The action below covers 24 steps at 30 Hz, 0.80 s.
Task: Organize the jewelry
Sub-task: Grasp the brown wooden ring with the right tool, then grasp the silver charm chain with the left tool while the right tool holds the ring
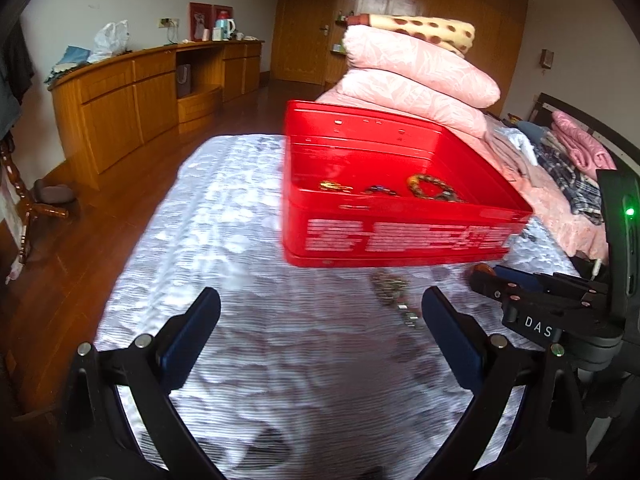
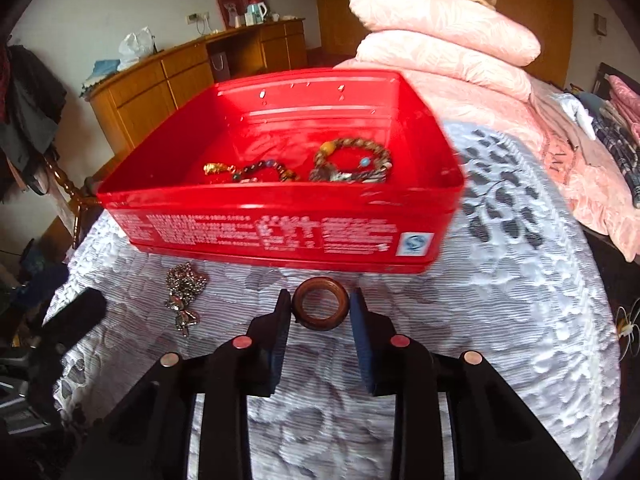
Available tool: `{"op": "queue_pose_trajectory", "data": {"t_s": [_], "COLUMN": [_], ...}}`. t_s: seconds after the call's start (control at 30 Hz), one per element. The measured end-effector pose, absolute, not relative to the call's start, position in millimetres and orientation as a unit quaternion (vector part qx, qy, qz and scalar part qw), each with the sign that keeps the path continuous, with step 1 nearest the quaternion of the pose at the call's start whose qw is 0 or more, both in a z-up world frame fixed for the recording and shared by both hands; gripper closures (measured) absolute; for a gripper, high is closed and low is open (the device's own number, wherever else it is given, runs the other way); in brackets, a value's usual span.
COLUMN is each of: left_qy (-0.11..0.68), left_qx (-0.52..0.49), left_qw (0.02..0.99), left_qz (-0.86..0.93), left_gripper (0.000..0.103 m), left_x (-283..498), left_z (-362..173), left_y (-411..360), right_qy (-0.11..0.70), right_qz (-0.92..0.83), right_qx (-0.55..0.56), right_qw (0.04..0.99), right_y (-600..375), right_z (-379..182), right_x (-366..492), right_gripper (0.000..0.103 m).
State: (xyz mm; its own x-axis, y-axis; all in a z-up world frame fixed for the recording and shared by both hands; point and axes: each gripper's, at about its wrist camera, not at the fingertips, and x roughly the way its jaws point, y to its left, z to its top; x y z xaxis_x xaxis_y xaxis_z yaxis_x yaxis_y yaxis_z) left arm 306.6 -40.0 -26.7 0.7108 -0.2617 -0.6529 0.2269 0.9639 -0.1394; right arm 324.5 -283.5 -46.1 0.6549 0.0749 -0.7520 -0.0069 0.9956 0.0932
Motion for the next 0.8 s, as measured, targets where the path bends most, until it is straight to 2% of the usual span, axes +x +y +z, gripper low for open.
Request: {"op": "queue_pose_trajectory", "data": {"t_s": [0.2, 0.23, 0.3, 0.47, 0.53, 0.57, 0.73, 0.77, 0.8], "left_qy": [0.368, 0.369, 0.377, 0.406, 0.423, 0.433, 0.441, 0.441, 0.44], "left_qx": [-0.01, -0.006, -0.001, -0.002, -0.006, -0.015, -0.005, -0.003, -0.001], "left_qw": [0.918, 0.917, 0.913, 0.903, 0.894, 0.888, 0.886, 0.887, 0.889], "left_qz": [-0.15, -0.152, -0.153, -0.141, -0.145, -0.155, -0.145, -0.139, -0.127], "left_gripper": [0.007, 0.01, 0.031, 0.033, 0.042, 0.052, 0.052, 0.058, 0.072], "left_x": [309.8, 310.7, 314.9, 330.5, 335.7, 337.6, 340.7, 341.3, 342.0], "left_z": [-30.4, -31.2, -33.0, -43.6, -50.2, -53.3, -59.9, -60.4, -60.8], "left_y": [-74.5, -80.9, -89.2, -102.9, -107.1, -107.5, -114.9, -115.3, -114.6], "right_qy": [0.401, 0.4, 0.399, 0.394, 0.394, 0.395, 0.396, 0.395, 0.394], "right_qz": [0.007, 0.006, 0.005, 0.011, 0.016, 0.019, 0.028, 0.028, 0.028], "right_qx": [0.05, 0.053, 0.059, 0.072, 0.075, 0.076, 0.079, 0.079, 0.079], "right_qw": [0.915, 0.915, 0.915, 0.916, 0.916, 0.916, 0.915, 0.915, 0.915], "right_y": [-314.2, -320.1, -327.9, -339.4, -339.2, -339.1, -339.0, -338.4, -338.3], "right_z": [-38.3, -38.2, -38.8, -40.9, -42.4, -43.7, -46.7, -46.2, -46.2], "right_x": [311.4, 310.3, 309.0, 306.7, 308.2, 308.7, 308.8, 308.3, 308.4], "right_gripper": [0.073, 0.073, 0.073, 0.073, 0.073, 0.073, 0.073, 0.073, 0.073]}}
